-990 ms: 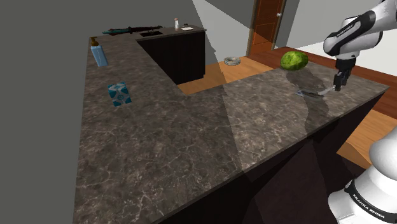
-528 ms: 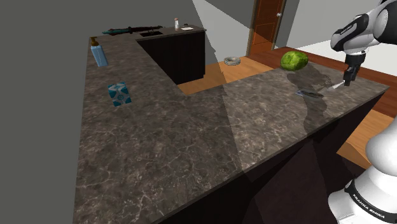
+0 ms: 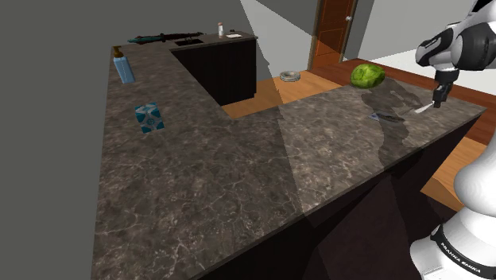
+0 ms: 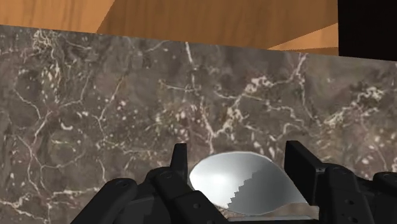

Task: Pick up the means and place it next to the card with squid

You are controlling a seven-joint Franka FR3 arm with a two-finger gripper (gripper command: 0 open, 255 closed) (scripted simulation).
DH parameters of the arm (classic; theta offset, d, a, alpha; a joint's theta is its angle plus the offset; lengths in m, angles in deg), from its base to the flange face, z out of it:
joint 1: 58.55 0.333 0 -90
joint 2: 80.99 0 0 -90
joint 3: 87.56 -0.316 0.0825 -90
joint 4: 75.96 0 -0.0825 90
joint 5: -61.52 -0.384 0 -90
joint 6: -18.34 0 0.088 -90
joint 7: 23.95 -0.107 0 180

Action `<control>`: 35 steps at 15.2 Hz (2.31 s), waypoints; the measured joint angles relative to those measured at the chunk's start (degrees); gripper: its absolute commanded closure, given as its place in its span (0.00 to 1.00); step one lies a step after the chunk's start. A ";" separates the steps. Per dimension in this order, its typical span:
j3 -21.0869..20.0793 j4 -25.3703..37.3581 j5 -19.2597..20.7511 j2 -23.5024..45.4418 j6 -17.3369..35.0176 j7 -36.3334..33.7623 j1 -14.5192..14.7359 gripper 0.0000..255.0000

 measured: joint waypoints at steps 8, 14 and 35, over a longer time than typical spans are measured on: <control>-0.66 -1.78 -0.70 2.85 4.47 -0.54 -0.37 1.00; -0.92 -2.39 -0.96 3.95 6.12 -0.73 -0.52 1.00; -0.31 -0.34 -0.08 0.71 0.79 -1.21 0.85 0.00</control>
